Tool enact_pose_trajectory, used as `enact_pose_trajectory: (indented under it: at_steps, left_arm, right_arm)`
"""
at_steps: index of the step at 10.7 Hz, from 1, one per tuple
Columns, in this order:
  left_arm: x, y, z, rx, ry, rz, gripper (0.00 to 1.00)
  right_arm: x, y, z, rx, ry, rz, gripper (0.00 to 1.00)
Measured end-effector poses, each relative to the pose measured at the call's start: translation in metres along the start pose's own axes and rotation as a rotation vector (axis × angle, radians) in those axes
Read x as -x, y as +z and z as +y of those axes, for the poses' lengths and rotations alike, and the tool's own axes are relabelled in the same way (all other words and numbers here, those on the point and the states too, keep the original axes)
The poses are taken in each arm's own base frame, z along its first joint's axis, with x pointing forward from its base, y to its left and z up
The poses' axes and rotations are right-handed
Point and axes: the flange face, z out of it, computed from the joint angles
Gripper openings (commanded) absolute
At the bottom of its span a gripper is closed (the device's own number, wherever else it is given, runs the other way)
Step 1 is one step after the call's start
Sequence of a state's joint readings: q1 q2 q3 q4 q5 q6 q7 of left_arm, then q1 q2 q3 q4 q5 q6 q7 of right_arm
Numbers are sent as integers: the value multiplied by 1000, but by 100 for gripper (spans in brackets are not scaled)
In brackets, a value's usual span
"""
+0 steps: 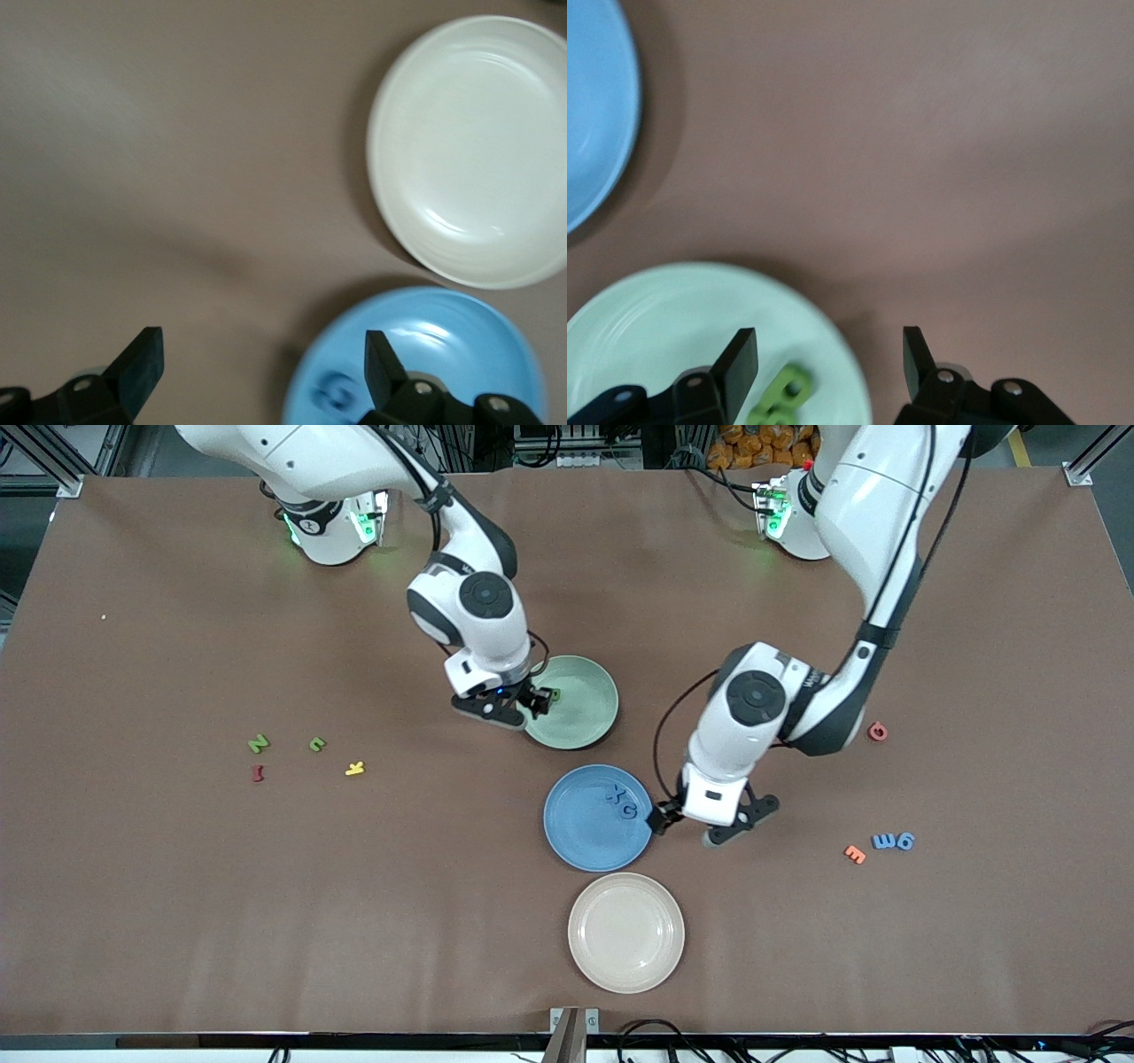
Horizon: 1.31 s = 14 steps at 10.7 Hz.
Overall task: Sort letters by color into matching plates
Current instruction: 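Drop x on the blue plate while the right gripper drops B on green, then move the right gripper to green u while the left gripper reaches blue g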
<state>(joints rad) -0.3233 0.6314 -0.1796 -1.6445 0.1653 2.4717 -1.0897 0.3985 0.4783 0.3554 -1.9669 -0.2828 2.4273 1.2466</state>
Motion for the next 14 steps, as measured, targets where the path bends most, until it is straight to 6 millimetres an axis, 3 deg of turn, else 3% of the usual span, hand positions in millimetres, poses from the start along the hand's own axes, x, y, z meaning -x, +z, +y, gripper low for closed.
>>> enact_pose_trajectory:
  at_steps: [3, 6, 9, 12, 14]
  left_arm:
    - [-57, 5, -52, -76, 97, -24, 100]
    - [-110, 9, -108, -114, 200, -45, 100]
    - [-155, 13, -167, -138, 334, -76, 100]
    - [-175, 18, -198, -154, 474, -90, 100]
    - [-190, 17, -220, -155, 573, -98, 100]
  right_arm:
    - [-65, -10, 45, 60, -57, -11, 75]
    - [-116, -20, 99, 128, -147, -49, 77]
    - [-153, -18, 155, 191, -308, -140, 79]
    - [-176, -38, 194, 207, -422, -173, 79]
    - [-189, -36, 226, 204, -483, -202, 79]
